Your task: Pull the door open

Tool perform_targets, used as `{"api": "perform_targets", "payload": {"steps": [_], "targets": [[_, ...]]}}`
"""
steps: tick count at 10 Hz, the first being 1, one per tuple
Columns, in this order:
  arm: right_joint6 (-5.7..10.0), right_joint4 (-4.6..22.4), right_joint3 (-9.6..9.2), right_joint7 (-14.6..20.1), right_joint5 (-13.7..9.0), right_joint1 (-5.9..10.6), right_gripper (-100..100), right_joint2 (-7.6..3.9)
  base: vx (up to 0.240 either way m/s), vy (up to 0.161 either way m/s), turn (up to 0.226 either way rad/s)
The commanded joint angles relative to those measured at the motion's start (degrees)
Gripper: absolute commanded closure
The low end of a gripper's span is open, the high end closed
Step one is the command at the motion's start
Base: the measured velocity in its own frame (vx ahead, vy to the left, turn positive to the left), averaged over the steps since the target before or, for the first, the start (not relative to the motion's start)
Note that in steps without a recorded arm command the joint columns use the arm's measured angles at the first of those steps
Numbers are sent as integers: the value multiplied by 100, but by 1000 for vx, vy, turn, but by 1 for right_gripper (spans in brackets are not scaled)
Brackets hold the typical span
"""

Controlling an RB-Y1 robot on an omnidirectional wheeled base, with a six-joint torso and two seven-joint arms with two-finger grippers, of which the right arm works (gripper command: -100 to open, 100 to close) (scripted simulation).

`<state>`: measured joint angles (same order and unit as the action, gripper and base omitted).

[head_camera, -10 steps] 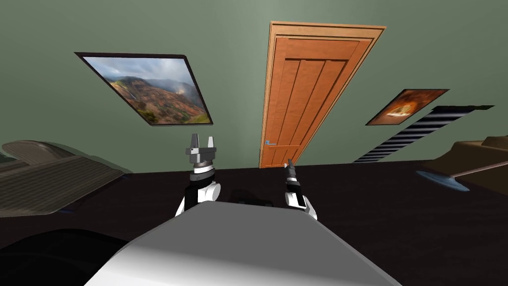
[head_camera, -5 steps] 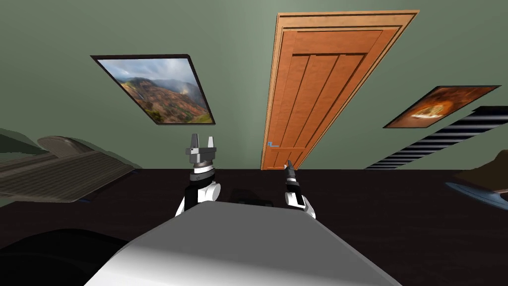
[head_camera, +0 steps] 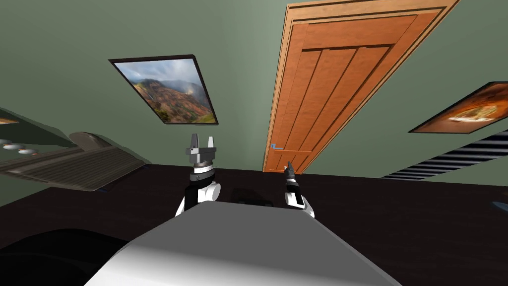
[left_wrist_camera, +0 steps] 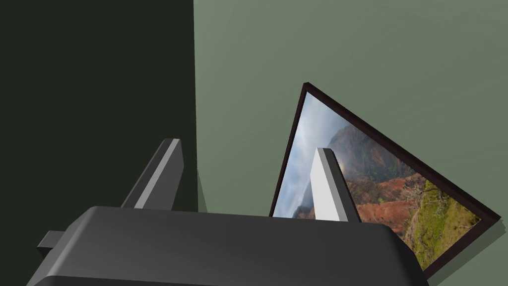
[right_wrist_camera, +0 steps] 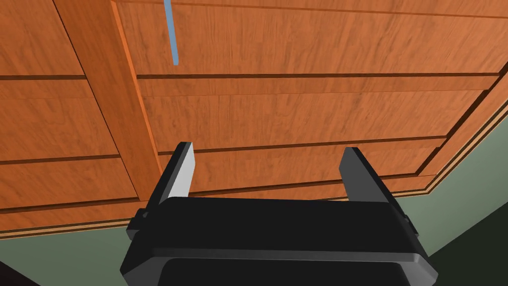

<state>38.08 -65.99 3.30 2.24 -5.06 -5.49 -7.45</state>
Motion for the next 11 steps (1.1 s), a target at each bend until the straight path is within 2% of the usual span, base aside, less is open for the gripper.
{"api": "perform_targets", "payload": {"steps": [1,11], "targets": [[63,171,13,3,-15,57,-100,-11,60,-28,48],[465,1691,165,16,-211,654,-100,-106,84,-35,106]]}}
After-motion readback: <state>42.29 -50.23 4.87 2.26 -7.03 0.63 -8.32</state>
